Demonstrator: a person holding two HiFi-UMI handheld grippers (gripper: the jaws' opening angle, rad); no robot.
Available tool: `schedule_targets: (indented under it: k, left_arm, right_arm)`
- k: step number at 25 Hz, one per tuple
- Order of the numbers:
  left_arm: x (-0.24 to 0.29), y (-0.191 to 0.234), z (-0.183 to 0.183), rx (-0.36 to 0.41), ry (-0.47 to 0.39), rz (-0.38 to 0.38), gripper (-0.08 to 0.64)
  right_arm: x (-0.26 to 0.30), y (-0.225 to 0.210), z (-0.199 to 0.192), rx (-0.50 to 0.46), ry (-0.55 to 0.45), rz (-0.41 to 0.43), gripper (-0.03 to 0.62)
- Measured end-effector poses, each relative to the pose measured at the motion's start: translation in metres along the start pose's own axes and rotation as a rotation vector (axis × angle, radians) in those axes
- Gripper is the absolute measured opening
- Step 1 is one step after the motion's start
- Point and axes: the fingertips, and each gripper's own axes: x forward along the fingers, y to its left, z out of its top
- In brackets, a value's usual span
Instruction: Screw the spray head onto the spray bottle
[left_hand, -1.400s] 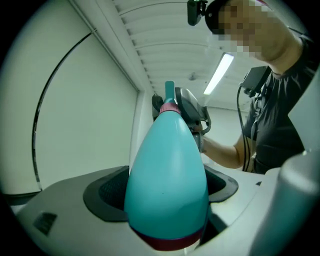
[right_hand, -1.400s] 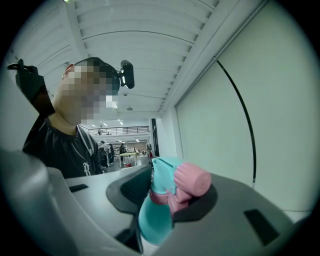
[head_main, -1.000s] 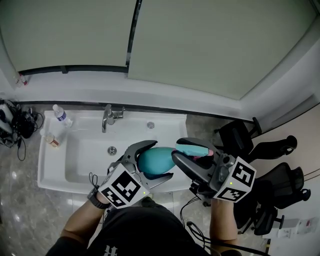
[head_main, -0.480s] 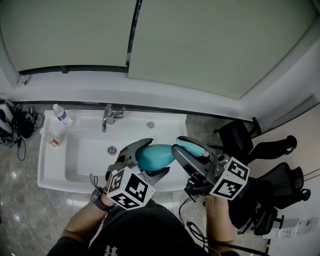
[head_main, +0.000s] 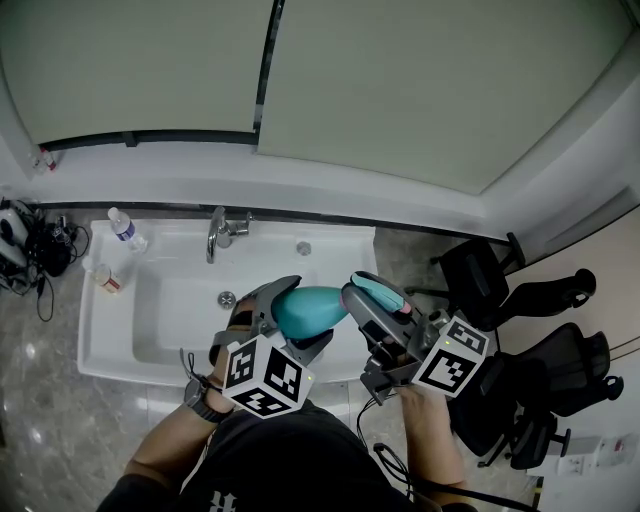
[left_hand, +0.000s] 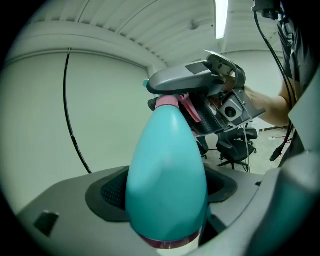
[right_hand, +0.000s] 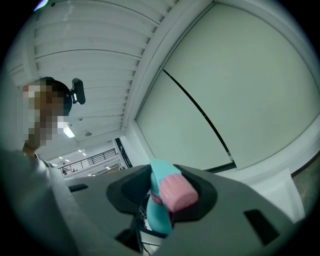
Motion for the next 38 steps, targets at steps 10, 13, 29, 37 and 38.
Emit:
schedule_targets:
  k: [10, 13, 29, 37, 38]
  left_arm:
    - [-0.014, 0.006, -0.017, -0.002, 0.026, 0.008, 0.413]
    - [-0.023, 0.005, -0.022, -0.002, 0.033, 0.004, 0.414]
    - [-0.079, -0.073, -0.033, 0.001, 0.038, -0.022, 0.414]
    - [-0.117, -0.204, -0.014, -0.029, 0.068, 0.064, 0.414]
    - [-0.121, -0.224, -0.012, -0.034, 0.076, 0.073, 0.414]
  right_arm:
    - [0.014, 0.006, -0.013, 0.032, -0.001, -0.003, 0.132]
    - [0.017, 0.013, -0.019, 0.043, -0.002, -0.009, 0.132]
    - [-0.036, 0.077, -0.066, 0.047, -0.009, -0.018, 0.132]
    - [-0.153, 0.138, -0.106, 0.024, 0.028, 0.073, 0.132]
    - [-0.172, 0.145, -0.112, 0.024, 0.032, 0.084, 0.132]
